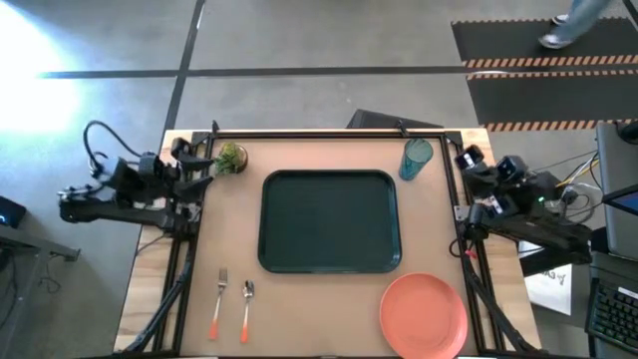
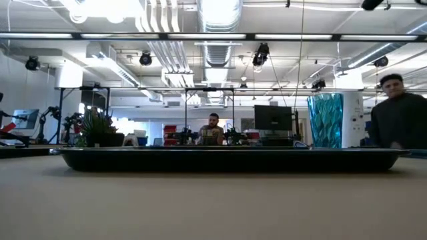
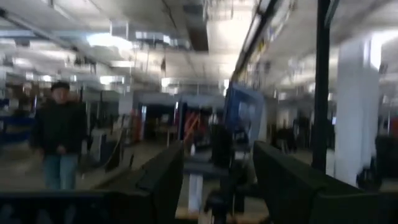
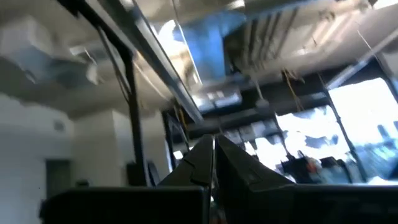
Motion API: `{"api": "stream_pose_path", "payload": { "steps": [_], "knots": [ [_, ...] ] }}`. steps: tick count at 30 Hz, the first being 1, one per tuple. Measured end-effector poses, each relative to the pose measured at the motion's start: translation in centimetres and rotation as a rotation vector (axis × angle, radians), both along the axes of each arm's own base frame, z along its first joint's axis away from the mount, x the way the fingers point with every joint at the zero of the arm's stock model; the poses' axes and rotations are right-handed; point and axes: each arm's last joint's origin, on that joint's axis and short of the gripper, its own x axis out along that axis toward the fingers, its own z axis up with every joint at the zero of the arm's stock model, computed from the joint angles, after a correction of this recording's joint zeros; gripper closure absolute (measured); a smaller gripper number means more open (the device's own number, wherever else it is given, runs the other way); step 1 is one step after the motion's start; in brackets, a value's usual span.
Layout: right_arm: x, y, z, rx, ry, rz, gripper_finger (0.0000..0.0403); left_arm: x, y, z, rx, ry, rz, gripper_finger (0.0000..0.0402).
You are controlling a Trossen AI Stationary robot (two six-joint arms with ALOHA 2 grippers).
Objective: Pick and place plate/cup/fork/spoon on tray
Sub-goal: Put the orange fork on the left of the black serving tray
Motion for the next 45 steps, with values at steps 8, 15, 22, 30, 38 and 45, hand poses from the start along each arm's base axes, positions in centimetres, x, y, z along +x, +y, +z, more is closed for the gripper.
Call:
{"api": "stream_pose_path", "payload": {
  "steps": [8, 15, 22, 30, 38, 45],
  "knots": [
    [0.4, -0.1, 6.7, -0.014, 0.249, -0.044, 0.0394, 2.3, -0.1, 2.5, -0.183, 0.419, -0.018, 0.0226],
    [1.4, -0.3, 10.9, -0.114, 0.316, -0.009, 0.0394, 4.3, -0.6, 0.7, -0.324, 0.724, -0.095, 0.0226],
    [2.3, -0.5, 12.9, -0.139, 0.412, 0.031, 0.0394, 5.6, -1.0, -3.3, -0.634, 1.111, -0.058, 0.0226],
    [2.7, -0.6, 13.6, -0.145, 0.455, 0.057, 0.0394, 7.0, -1.5, -7.2, -0.810, 1.377, -0.052, 0.0226],
    [2.7, -0.6, 13.5, -0.145, 0.461, 0.066, 0.0394, 7.5, -2.1, -11.0, -0.935, 1.584, -0.086, 0.0226],
    [2.7, -0.5, 13.5, -0.152, 0.461, 0.084, 0.0394, 6.8, -2.3, -14.0, -0.989, 1.713, -0.072, 0.0226]
  ]
}}
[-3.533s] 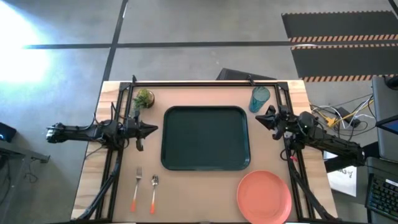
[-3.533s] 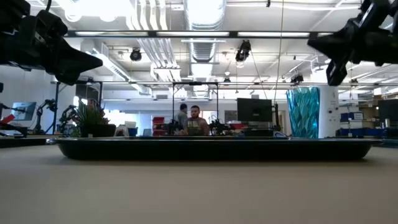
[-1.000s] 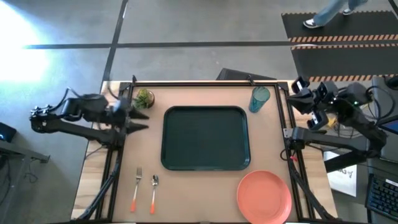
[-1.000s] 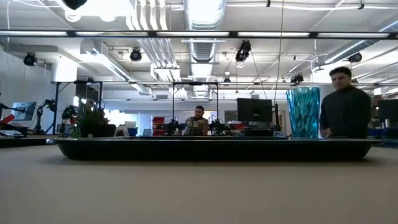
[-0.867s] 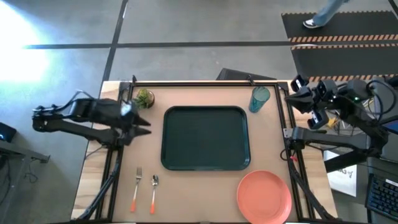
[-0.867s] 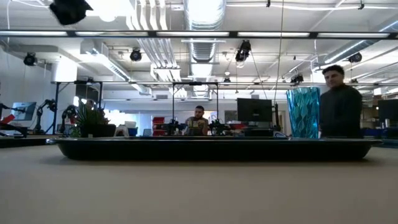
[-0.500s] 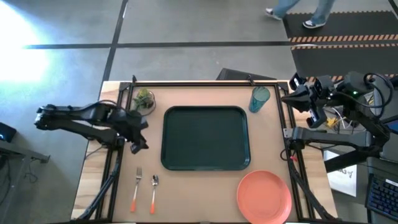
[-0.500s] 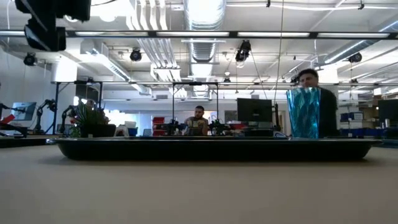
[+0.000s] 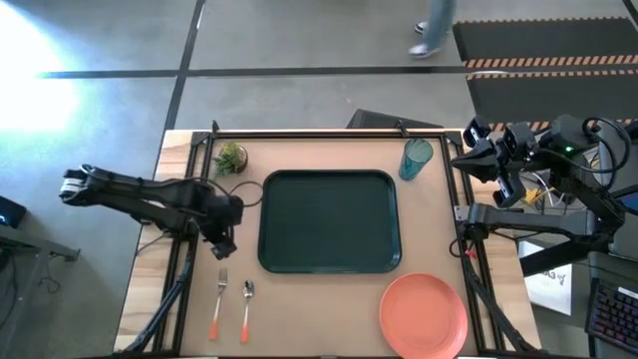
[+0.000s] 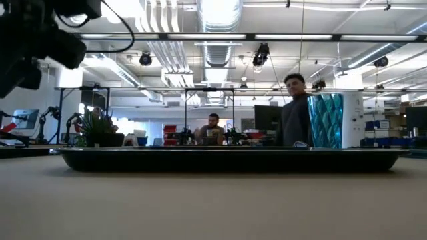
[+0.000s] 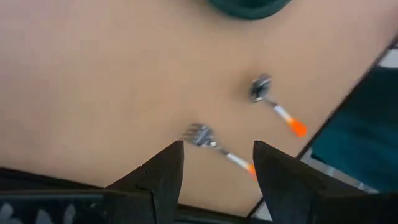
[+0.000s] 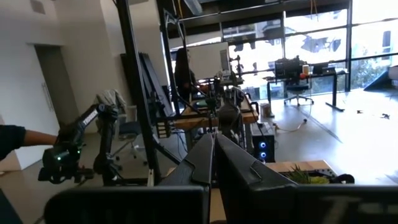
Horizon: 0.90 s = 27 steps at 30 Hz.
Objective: Pick and place plate/cup/fork/spoon on tray
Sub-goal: Put the orange fork on the left of the black serving tray
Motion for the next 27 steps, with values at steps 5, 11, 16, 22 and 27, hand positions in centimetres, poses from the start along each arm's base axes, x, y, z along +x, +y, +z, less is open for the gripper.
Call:
{"api": "stream_pose_path", "payload": {
  "steps": [5, 11, 16, 22, 27],
  "knots": [
    [0.0, 0.0, 0.0, 0.000, 0.000, 0.000, 0.0394, -0.5, -0.2, -1.2, -0.001, 0.035, -0.012, 0.0226],
    [0.0, 0.0, 0.0, 0.001, 0.001, 0.000, 0.0394, -0.5, -0.5, -2.0, -0.019, 0.037, -0.016, 0.0226],
    [0.0, 0.0, 0.0, 0.001, 0.001, -0.001, 0.0394, -0.2, -1.0, -2.2, -0.027, 0.026, -0.025, 0.0226],
    [0.0, 0.0, 0.0, 0.002, 0.001, -0.001, 0.0394, 0.2, -2.0, -2.8, -0.023, 0.057, -0.086, 0.0226],
    [0.0, 0.0, 0.0, 0.002, 0.002, -0.001, 0.0394, 0.4, -2.8, -3.4, -0.013, 0.107, -0.136, 0.0226]
  ]
}}
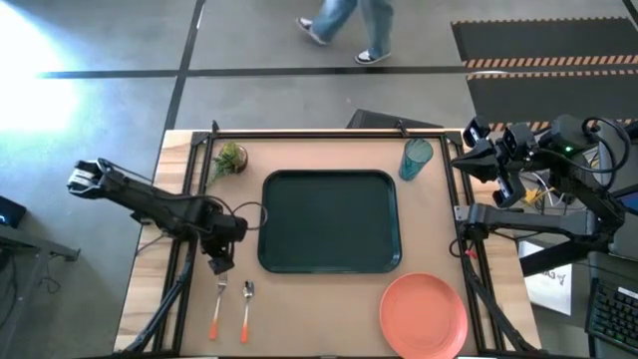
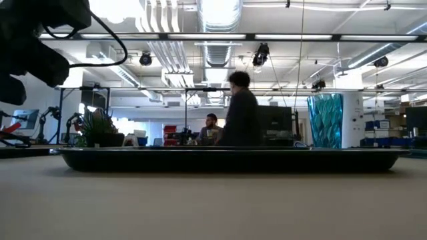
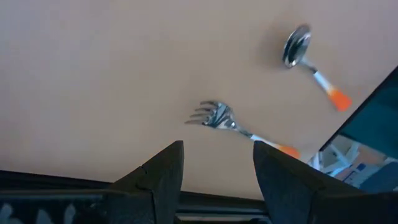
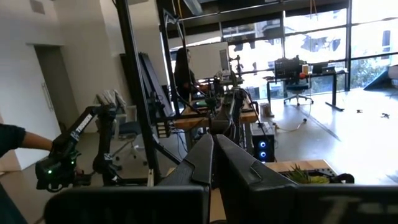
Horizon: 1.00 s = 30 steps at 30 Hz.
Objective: Pick and place plate/cup/fork/spoon on tray
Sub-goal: Put the orange fork on the left of the black serving tray
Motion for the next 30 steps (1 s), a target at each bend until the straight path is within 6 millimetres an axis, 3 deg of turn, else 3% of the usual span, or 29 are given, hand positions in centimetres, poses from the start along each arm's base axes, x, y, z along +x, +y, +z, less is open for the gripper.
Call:
{"api": "stream_pose_path", "payload": {
  "steps": [10, 19, 30],
  "knots": [
    [0.0, 0.0, 0.0, 0.000, 0.001, 0.000, 0.0394, 0.7, -0.8, -1.6, 0.097, 0.068, -0.044, 0.0226],
    [0.4, -0.2, -0.1, 0.005, 0.011, 0.000, 0.0394, 2.2, -1.4, -2.4, 0.029, 0.005, -0.047, 0.0226],
    [0.7, -0.3, -0.2, 0.009, 0.020, -0.001, 0.0394, 1.4, -1.5, -2.3, 0.041, 0.063, -0.067, 0.0226]
  ]
}}
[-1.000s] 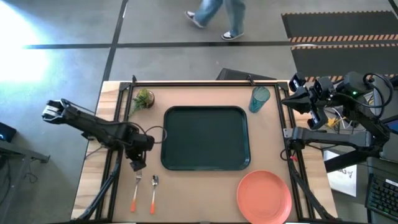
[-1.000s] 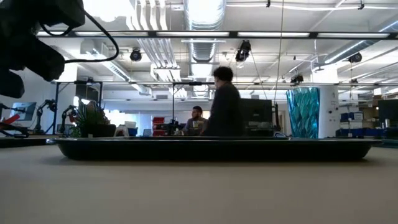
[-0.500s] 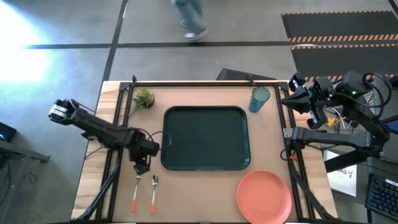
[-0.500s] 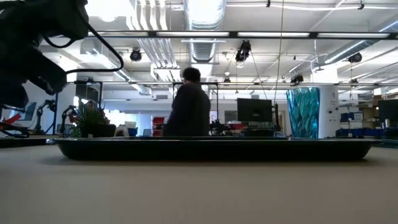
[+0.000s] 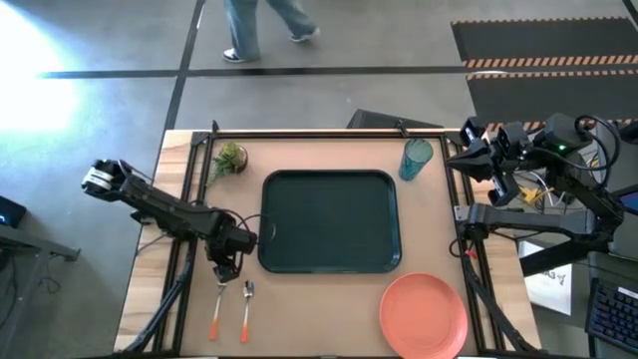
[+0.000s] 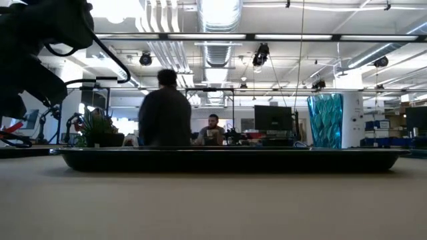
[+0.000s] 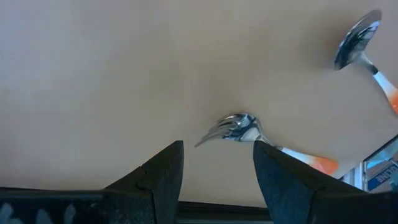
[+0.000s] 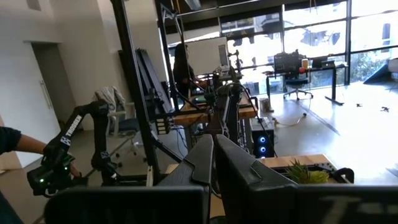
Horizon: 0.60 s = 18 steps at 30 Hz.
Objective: Pick and place plate/cup/fork/spoon on tray
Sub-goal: Put the orange fork on the left of the black serving tray
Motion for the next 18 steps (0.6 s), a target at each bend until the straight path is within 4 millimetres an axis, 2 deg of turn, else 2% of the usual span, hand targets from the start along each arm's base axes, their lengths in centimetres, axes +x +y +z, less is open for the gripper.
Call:
{"api": "stream_pose_path", "payload": {
  "steps": [13, 18],
  "knots": [
    [-0.01, 0.00, 0.00, 0.000, 0.000, -0.001, 0.0394, 0.05, -0.01, -0.09, 0.002, -0.015, -0.017, 0.0226],
    [-0.01, 0.00, 0.00, 0.000, -0.001, -0.001, 0.0394, -0.16, 0.06, -0.92, -0.002, -0.025, -0.008, 0.0226]
  ]
}}
